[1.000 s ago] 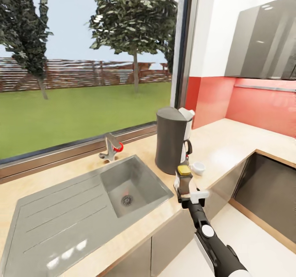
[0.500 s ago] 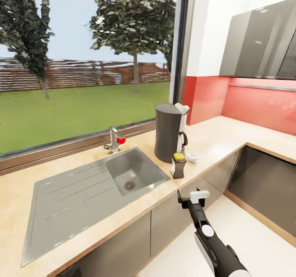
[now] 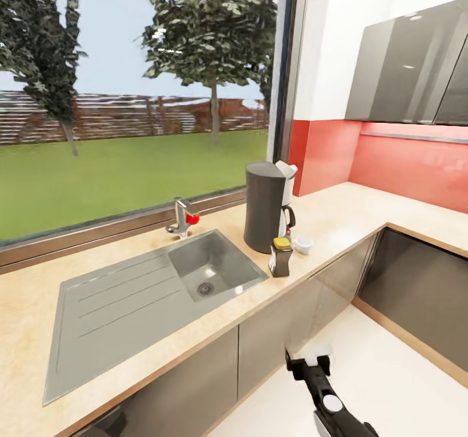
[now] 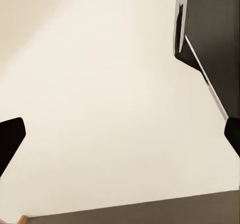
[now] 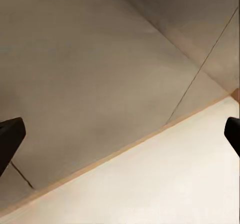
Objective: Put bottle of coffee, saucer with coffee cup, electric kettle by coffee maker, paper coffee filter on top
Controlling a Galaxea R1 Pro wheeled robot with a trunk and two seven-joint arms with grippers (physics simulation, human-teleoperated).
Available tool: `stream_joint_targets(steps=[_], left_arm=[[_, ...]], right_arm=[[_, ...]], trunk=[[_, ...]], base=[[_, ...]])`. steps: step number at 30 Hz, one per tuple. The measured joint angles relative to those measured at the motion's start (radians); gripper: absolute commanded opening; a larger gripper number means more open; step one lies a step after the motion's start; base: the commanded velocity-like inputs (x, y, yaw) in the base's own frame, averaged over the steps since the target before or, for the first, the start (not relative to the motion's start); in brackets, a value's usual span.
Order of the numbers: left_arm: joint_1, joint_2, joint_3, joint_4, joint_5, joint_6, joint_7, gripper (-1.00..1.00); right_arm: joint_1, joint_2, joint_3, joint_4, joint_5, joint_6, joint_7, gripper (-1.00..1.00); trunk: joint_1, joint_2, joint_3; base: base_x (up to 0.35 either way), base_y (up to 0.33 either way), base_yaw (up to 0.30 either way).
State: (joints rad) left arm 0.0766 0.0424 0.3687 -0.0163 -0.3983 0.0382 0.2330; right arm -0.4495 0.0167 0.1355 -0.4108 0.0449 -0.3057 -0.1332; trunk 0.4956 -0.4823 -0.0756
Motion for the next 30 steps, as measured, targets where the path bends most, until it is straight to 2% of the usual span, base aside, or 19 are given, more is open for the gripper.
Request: stream_joint_targets(steps=[4, 6, 8, 10, 17, 25, 28, 30], left_arm=[[0.0, -0.001, -0.003, -0.001, -0.002, -0.034, -0.002, 1.0], [-0.001, -0.003, -0.004, -0.001, -0.003, -0.037, -0.003, 1.0], [-0.003, -0.008, -0.003, -0.002, -0.004, -0.043, -0.004, 1.0], [-0.003, -0.015, -0.004, -0.002, -0.004, -0.049, -0.005, 1.0], [-0.004, -0.027, -0.003, -0.003, -0.003, -0.103, -0.005, 1.0], [-0.005, -0.026, 0.002, -0.002, 0.001, -0.162, -0.008, 1.0], [-0.005, -0.025, 0.003, -0.002, 0.002, -0.181, -0.009, 1.0], [-0.005, -0.023, 0.005, -0.002, 0.002, -0.188, -0.009, 1.0]], right_arm=[[0.0, -0.004, -0.002, 0.17, -0.002, 0.001, 0.001, 1.0], [0.0, -0.005, -0.002, 0.22, -0.002, 0.001, 0.0, 1.0], [0.0, -0.006, -0.002, 0.329, -0.001, 0.002, 0.003, 1.0], [0.0, -0.006, 0.0, 0.357, 0.002, 0.004, 0.005, 1.0], [0.055, -0.006, 0.002, 0.381, 0.004, 0.007, 0.008, 1.0], [0.071, 0.001, 0.001, 0.381, 0.0, 0.007, 0.005, 1.0], [0.073, 0.012, 0.0, 0.381, -0.002, 0.008, 0.004, 1.0], [0.073, 0.032, -0.001, 0.38, -0.003, 0.009, 0.002, 1.0]], trunk=[[0.0, 0.0, 0.0], [0.0, 0.0, 0.0], [0.0, 0.0, 0.0], [0.0, 0.0, 0.0], [0.0, 0.0, 0.0], [0.0, 0.0, 0.0], [0.0, 0.0, 0.0], [0.0, 0.0, 0.0]], base=[[0.0, 0.0, 0.0], [0.0, 0.0, 0.0], [0.0, 0.0, 0.0], [0.0, 0.0, 0.0], [0.0, 0.0, 0.0], [0.0, 0.0, 0.0], [0.0, 0.0, 0.0], [0.0, 0.0, 0.0]])
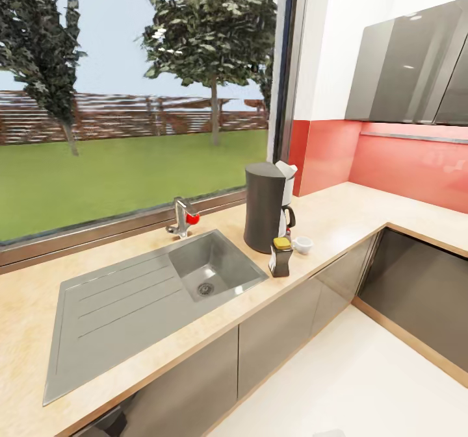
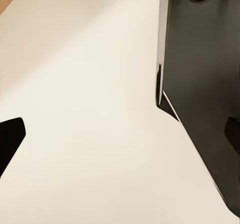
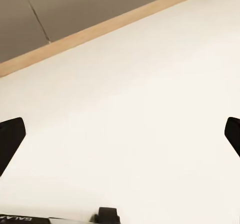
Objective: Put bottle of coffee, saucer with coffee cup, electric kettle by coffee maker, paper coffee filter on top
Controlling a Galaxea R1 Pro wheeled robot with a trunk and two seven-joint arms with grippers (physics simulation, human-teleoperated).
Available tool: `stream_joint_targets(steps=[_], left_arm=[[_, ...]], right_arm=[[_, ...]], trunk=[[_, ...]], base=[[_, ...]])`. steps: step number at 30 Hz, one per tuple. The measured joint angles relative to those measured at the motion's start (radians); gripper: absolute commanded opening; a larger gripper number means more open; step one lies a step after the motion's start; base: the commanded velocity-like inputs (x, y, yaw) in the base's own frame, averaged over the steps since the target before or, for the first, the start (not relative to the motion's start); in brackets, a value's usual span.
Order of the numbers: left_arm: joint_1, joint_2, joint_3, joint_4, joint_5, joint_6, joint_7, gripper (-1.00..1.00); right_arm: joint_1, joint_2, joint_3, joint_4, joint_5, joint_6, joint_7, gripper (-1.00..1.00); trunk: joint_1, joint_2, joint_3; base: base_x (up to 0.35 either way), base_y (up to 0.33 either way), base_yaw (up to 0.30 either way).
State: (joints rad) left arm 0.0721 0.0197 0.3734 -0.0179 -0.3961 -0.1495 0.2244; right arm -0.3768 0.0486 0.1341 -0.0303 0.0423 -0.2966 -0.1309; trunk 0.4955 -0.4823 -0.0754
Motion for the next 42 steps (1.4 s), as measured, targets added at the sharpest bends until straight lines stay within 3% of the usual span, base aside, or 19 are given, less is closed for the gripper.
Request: stream_joint_targets(steps=[9, 23, 35, 39, 42], left_arm=[[0.0, 0.006, 0.001, 0.0, 0.0, -0.006, 0.0, 1.0], [-0.003, -0.006, 0.005, -0.001, 0.001, -0.01, -0.001, 1.0], [-0.003, -0.018, 0.006, -0.001, 0.002, -0.055, 0.0, 1.0], [-0.003, -0.015, 0.006, -0.001, 0.003, -0.055, 0.0, 1.0], [-0.003, -0.012, 0.006, 0.0, 0.004, -0.056, 0.0, 1.0]], right_arm=[[0.0, 0.018, -0.002, 0.001, -0.001, -0.001, -0.001, 1.0], [0.011, 0.02, -0.002, 0.002, 0.0, -0.001, 0.0, 1.0], [0.012, 0.019, -0.002, 0.003, 0.0, 0.001, -0.002, 1.0], [0.013, 0.014, -0.002, 0.003, 0.001, 0.053, -0.004, 1.0], [0.03, 0.001, -0.001, 0.004, 0.001, 0.185, -0.006, 1.0]], trunk=[[0.0, 0.0, 0.0], [0.0, 0.0, 0.0], [0.0, 0.0, 0.0], [0.0, 0.0, 0.0], [0.0, 0.0, 0.0]], base=[[0.0, 0.0, 0.067], [0.0, 0.0, 0.268], [-0.001, 0.0, 0.28], [-0.068, 0.034, 0.282], [-0.163, 0.145, 0.282]])
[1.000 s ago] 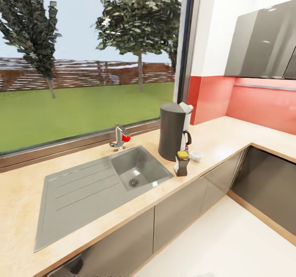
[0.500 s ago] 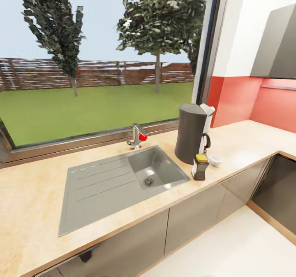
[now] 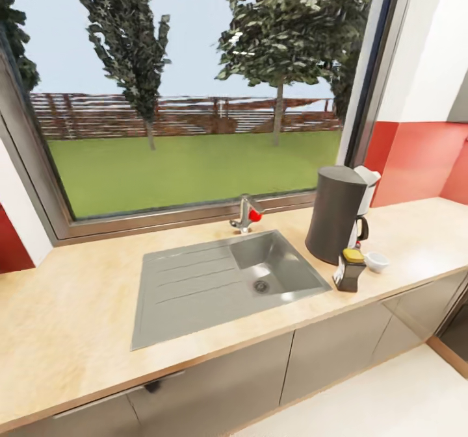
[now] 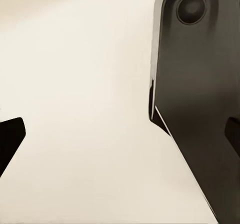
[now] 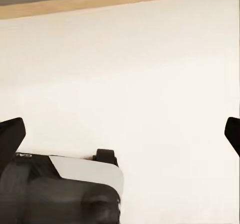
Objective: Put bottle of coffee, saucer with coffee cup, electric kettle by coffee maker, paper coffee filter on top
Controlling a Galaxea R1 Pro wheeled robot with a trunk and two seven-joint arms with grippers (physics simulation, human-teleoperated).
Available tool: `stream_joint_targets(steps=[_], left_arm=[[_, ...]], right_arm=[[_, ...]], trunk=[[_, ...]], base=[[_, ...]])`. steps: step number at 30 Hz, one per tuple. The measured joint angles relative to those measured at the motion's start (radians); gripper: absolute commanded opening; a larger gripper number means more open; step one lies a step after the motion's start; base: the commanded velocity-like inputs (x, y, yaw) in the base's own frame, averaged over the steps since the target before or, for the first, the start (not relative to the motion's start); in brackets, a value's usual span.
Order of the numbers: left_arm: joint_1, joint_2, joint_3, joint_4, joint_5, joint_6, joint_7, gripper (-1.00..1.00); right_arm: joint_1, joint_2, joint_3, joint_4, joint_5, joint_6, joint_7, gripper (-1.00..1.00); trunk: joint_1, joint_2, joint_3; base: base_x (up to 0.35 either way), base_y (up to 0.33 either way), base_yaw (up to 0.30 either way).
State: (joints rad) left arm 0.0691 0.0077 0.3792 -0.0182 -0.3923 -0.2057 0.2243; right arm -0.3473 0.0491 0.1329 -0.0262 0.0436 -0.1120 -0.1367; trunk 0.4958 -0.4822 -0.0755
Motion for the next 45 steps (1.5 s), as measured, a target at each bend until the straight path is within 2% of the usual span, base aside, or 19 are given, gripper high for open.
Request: stream_joint_targets(steps=[2, 6, 13, 19, 33, 39, 45], left_arm=[[0.0, 0.004, 0.001, 0.0, 0.001, -0.002, 0.0, 1.0], [0.0, 0.006, -0.001, 0.0, 0.001, -0.002, 0.0, 1.0], [0.0, -0.002, 0.0, -0.001, 0.002, -0.003, 0.0, 1.0], [-0.001, -0.005, 0.0, -0.001, 0.002, -0.036, 0.0, 1.0], [-0.001, -0.006, 0.001, -0.001, 0.002, -0.059, 0.0, 1.0], [-0.001, -0.006, 0.002, -0.001, 0.002, -0.061, 0.0, 1.0], [-0.002, -0.006, 0.002, -0.001, 0.002, -0.061, 0.0, 1.0]], right_arm=[[0.064, -0.05, -0.001, 0.001, 0.0, 0.159, 0.002, 1.0], [0.082, -0.057, 0.003, 0.002, 0.001, 0.185, 0.003, 1.0], [0.085, -0.055, 0.003, 0.002, 0.001, 0.19, 0.004, 1.0], [0.087, -0.054, 0.003, 0.002, 0.002, 0.19, 0.004, 1.0], [0.091, -0.049, 0.006, -0.001, 0.0, 0.188, 0.009, 1.0], [0.091, -0.032, 0.006, -0.001, -0.001, 0.188, 0.115, 1.0], [0.091, -0.031, 0.005, -0.001, -0.001, 0.188, 0.145, 1.0]], trunk=[[0.0, 0.0, 0.0], [0.0, 0.0, 0.0], [0.0, 0.0, -0.003], [0.0, 0.0, -0.006], [0.0, 0.0, -0.006], [0.0, 0.0, -0.006], [0.0, 0.0, -0.006]], base=[[-0.209, 0.234, 0.282], [-0.172, 0.265, 0.282], [-0.04, 0.301, 0.281], [-0.001, 0.309, 0.248], [0.0, 0.311, 0.027], [0.0, 0.313, 0.0], [0.0, 0.313, 0.0]])
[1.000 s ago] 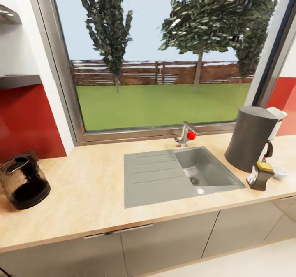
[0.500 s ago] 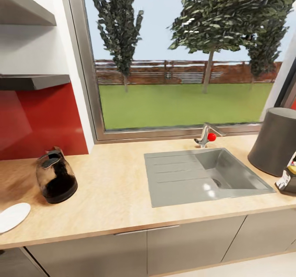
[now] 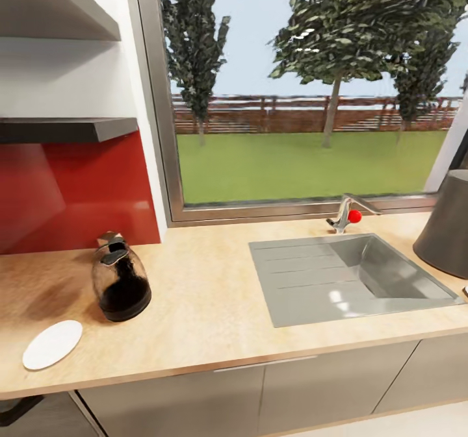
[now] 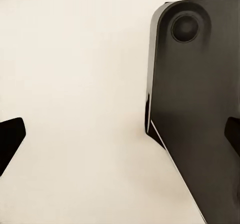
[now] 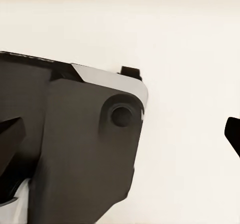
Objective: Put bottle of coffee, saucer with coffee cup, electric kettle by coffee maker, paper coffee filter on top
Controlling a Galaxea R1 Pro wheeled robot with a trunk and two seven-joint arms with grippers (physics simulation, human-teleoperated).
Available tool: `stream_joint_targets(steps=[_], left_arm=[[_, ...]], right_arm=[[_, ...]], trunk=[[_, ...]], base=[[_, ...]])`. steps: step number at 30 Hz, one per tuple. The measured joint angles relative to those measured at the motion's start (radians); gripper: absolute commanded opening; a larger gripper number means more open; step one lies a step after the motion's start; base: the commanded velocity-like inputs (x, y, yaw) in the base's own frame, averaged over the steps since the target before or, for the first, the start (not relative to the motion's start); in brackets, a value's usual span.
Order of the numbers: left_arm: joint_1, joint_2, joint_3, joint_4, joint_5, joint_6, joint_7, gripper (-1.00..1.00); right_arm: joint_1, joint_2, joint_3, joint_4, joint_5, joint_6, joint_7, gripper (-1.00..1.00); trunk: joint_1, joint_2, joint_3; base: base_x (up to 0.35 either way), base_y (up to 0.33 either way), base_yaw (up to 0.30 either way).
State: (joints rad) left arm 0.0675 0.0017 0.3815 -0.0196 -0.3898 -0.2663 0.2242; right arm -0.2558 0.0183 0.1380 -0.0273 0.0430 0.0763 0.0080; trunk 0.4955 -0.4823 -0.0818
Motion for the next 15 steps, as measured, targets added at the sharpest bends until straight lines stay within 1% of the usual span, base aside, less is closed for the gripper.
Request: stream_joint_targets(steps=[4, 8, 11, 15], left_arm=[[0.0, -0.001, 0.001, 0.0, 0.0, 0.0, 0.0, 1.0], [0.0, 0.001, 0.002, 0.0, 0.0, 0.0, 0.0, 1.0], [0.0, 0.001, 0.001, 0.0, 0.0, 0.0, 0.0, 1.0], [0.0, 0.001, 0.001, 0.0, 0.0, 0.0, 0.0, 1.0]], right_arm=[[0.0, 0.0, 0.0, 0.0, 0.0, 0.0, 0.004, 1.0], [0.0, -0.001, 0.001, 0.0, 0.001, 0.0, 0.005, 1.0], [0.0, -0.001, 0.001, 0.001, 0.002, 0.0, 0.005, 1.0], [0.0, -0.001, 0.001, 0.001, 0.003, 0.0, 0.005, 1.0]], trunk=[[0.0, 0.0, 0.0], [0.0, 0.0, 0.0], [0.0, 0.0, 0.0], [0.0, 0.0, 0.0]], base=[[-0.007, 0.313, 0.0], [-0.127, 0.302, 0.023], [-0.144, 0.299, 0.176], [-0.143, 0.299, 0.253]])
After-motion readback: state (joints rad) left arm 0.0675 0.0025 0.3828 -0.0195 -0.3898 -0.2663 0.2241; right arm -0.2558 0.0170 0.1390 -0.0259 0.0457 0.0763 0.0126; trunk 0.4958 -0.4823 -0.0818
